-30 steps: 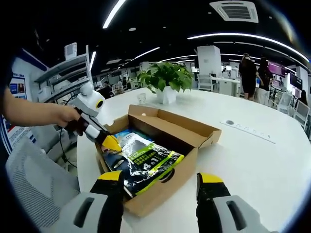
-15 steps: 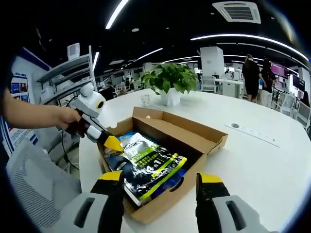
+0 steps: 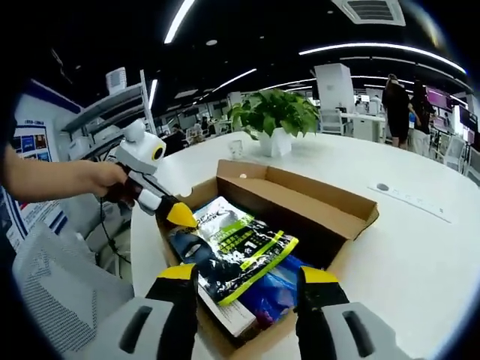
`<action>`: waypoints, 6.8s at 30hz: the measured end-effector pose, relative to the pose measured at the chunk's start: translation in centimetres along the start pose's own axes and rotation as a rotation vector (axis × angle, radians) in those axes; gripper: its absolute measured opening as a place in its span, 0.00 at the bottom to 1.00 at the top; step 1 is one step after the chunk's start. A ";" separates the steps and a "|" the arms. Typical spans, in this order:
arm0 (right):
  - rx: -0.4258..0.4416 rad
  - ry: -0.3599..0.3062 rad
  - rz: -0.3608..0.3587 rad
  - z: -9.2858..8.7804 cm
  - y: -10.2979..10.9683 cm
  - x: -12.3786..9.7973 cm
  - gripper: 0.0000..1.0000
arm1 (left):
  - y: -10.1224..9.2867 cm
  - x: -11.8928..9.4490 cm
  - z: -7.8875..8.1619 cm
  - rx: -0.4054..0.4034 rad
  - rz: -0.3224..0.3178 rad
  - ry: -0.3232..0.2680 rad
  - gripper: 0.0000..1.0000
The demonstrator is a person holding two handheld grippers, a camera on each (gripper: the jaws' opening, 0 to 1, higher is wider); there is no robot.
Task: Operate the shoe box by opening the lid, removing the specified soft item, and placing it in the target area until the item is outside and the box remains undamaged.
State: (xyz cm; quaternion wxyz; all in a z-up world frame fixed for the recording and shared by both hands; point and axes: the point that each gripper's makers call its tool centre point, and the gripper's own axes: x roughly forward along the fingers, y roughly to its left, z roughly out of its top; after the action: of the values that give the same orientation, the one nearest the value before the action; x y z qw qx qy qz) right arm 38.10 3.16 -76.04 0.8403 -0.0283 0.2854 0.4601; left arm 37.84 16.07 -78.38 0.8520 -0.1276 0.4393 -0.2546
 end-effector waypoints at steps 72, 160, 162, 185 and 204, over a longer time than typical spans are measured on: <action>0.157 0.039 0.025 1.1 0.6 -0.5 0.01 | -2.2 -0.7 2.5 0.116 0.018 -0.039 0.00; 0.271 0.150 -0.327 -8.0 -18.8 -13.6 0.00 | -19.2 16.8 5.6 0.469 -0.042 0.145 0.00; 0.272 0.152 -0.331 -8.2 -19.0 -13.6 0.00 | -19.2 17.1 5.3 0.485 -0.038 0.158 0.00; 0.261 0.205 -0.406 -10.6 -21.6 -12.2 0.00 | -18.0 21.0 3.4 0.694 0.012 0.274 0.00; 0.252 0.233 -0.422 -11.6 -21.7 -11.1 0.00 | -16.6 22.5 2.7 0.968 0.085 0.322 0.02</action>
State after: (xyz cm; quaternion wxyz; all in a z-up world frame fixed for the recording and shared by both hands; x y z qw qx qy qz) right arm 45.42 -21.29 -84.80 0.8759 -0.0353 0.4230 0.2293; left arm 45.65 -10.13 -84.90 0.7445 0.3402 0.4018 -0.4105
